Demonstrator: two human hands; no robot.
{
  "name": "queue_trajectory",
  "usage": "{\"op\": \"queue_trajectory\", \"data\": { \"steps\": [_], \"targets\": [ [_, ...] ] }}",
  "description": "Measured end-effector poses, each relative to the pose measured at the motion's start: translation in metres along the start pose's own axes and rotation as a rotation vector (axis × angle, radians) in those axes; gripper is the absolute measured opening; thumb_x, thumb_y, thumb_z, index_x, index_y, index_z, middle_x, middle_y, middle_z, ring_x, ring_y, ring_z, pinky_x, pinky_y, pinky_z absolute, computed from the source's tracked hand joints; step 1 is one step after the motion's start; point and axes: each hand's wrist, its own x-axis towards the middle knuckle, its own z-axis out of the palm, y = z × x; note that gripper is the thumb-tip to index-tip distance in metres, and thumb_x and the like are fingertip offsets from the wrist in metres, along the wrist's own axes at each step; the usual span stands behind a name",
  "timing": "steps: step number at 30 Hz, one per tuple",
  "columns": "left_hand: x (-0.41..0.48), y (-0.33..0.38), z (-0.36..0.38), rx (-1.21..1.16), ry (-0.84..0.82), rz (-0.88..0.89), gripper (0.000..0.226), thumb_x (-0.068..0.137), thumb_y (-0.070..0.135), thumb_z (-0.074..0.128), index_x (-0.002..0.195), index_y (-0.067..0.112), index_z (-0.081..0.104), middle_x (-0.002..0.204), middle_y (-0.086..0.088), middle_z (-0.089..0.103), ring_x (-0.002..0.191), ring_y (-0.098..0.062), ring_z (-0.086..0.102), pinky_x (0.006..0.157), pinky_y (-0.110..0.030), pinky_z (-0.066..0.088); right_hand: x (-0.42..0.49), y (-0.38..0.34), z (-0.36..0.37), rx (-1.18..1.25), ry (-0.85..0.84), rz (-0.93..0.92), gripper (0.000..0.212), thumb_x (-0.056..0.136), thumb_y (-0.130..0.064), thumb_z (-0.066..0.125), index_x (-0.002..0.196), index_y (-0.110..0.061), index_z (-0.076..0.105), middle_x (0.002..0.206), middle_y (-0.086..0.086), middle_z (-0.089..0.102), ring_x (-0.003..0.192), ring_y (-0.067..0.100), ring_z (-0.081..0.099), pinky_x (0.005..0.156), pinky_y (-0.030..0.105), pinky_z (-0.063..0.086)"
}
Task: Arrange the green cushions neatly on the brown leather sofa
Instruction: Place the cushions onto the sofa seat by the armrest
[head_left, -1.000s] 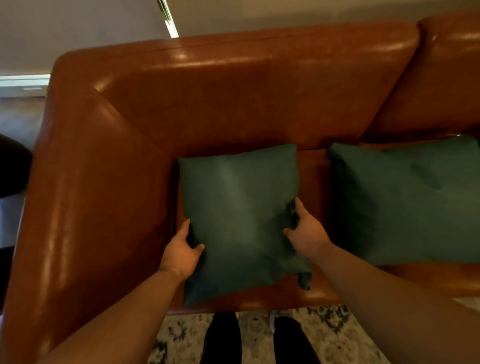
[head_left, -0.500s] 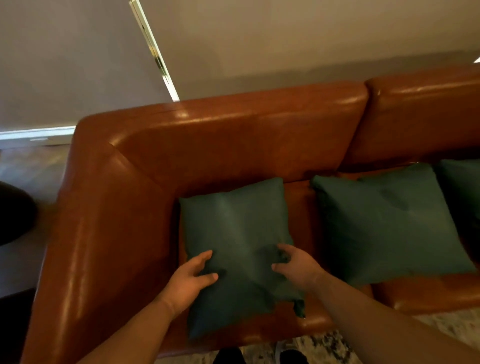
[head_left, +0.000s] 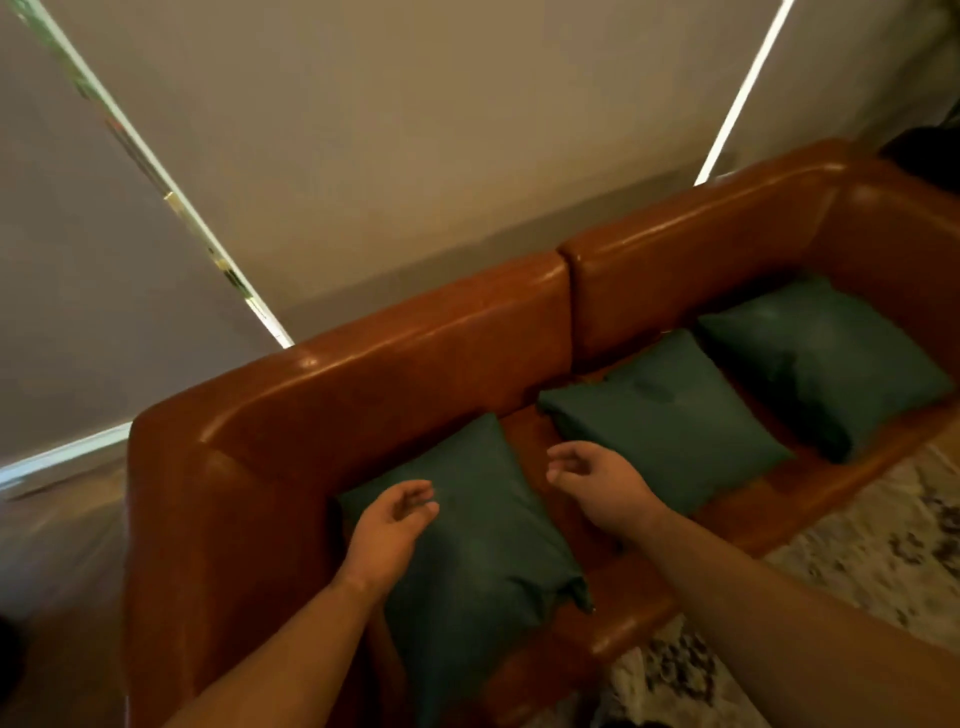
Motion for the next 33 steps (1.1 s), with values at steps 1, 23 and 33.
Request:
{"op": "queue_trajectory", "data": {
  "steps": [1, 23, 33],
  "targets": [
    [-0.001, 0.012, 0.001, 0.004, -0.002, 0.012, 0.032, 0.1, 0.0, 0.066, 0.132, 0.0, 0.064, 0.132, -0.015, 0.068, 0.123, -0.026, 0.065, 0.109, -0.032, 0.051, -0.008, -0.003, -0.009, 0.018, 0.037, -0.01, 0.026, 0.098, -0.017, 0.073, 0.124, -0.017, 0.069, 0.109, -0.001, 0.075, 0.087, 0.012, 0.068, 0.075, 0.02, 0.052],
    [-0.067, 0.187, 0.363, 0.121, -0.162, 0.35, 0.025, 0.098, 0.003, 0.07, 0.123, 0.001, 0.068, 0.122, -0.016, 0.071, 0.114, -0.027, 0.066, 0.111, -0.047, 0.049, -0.156, 0.115, -0.341, 0.37, 0.503, -0.096, 0.062, 0.096, -0.015, 0.075, 0.152, -0.019, 0.048, 0.123, 0.002, 0.067, 0.107, 0.023, 0.069, 0.089, 0.036, 0.056],
    [-0.116, 0.221, 0.534, 0.151, -0.307, 0.46, 0.026, 0.098, 0.014, 0.073, 0.123, 0.019, 0.066, 0.13, -0.002, 0.068, 0.127, -0.018, 0.062, 0.109, -0.032, 0.047, -0.194, 0.197, -0.476, 0.369, 0.561, -0.043, 0.061, 0.099, -0.026, 0.073, 0.153, -0.027, 0.046, 0.127, -0.006, 0.064, 0.109, 0.008, 0.065, 0.075, 0.018, 0.049]
  ]
}}
